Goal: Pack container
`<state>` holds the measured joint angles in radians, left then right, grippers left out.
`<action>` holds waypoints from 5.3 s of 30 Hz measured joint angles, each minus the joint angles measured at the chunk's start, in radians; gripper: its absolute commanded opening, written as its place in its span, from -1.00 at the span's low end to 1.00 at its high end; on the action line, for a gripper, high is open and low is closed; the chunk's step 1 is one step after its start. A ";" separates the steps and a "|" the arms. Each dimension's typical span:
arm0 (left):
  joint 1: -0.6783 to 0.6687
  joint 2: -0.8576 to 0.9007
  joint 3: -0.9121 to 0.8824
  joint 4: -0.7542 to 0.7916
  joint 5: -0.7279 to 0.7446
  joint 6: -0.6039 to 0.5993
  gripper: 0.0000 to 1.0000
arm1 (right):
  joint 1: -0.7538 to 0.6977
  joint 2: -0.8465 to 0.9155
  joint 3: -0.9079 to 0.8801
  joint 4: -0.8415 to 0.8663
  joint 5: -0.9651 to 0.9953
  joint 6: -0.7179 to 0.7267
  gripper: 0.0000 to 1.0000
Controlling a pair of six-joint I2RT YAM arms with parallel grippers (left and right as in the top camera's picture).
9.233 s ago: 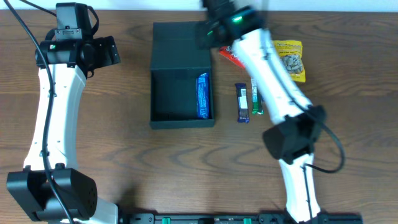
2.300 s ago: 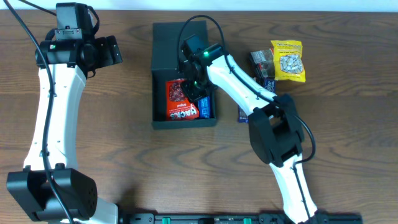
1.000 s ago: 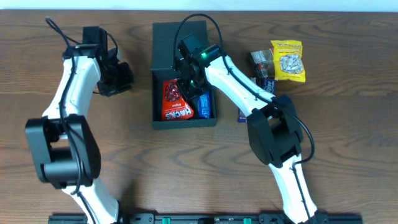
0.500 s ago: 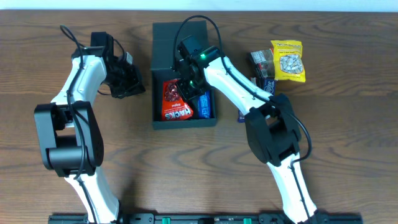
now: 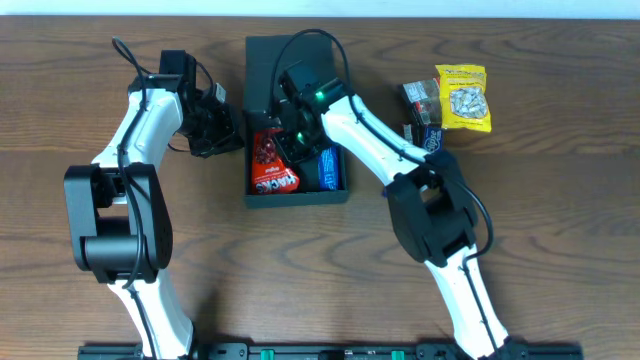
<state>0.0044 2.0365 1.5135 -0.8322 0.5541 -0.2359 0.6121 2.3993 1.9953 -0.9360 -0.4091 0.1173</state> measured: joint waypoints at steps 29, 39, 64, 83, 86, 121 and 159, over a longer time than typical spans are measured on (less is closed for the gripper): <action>0.000 0.000 0.000 0.000 0.000 0.000 -0.88 | -0.013 -0.013 0.001 -0.194 0.081 0.005 -0.97; 0.000 0.000 0.000 0.000 0.000 0.000 -0.88 | 0.007 -0.016 0.001 -0.173 -0.012 -0.035 -0.98; 0.000 0.000 0.000 0.000 0.000 0.000 -0.88 | -0.054 -0.180 0.002 -0.064 0.130 -0.008 -0.98; 0.000 0.000 0.000 0.000 0.000 0.000 -0.88 | 0.005 -0.049 0.006 -0.129 0.021 -0.074 -0.97; 0.000 0.000 0.000 0.001 0.000 0.000 -0.88 | 0.005 -0.032 0.006 -0.123 0.032 -0.074 -0.98; 0.000 0.000 0.000 0.006 0.000 0.000 -0.88 | -0.037 -0.026 0.065 -0.074 0.143 -0.077 -0.97; 0.000 0.000 0.000 0.011 0.000 0.000 -0.88 | -0.015 -0.009 0.064 0.051 0.017 -0.053 -0.97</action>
<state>0.0044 2.0365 1.5135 -0.8211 0.5541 -0.2359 0.5968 2.3905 2.0598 -0.8852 -0.3923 0.0647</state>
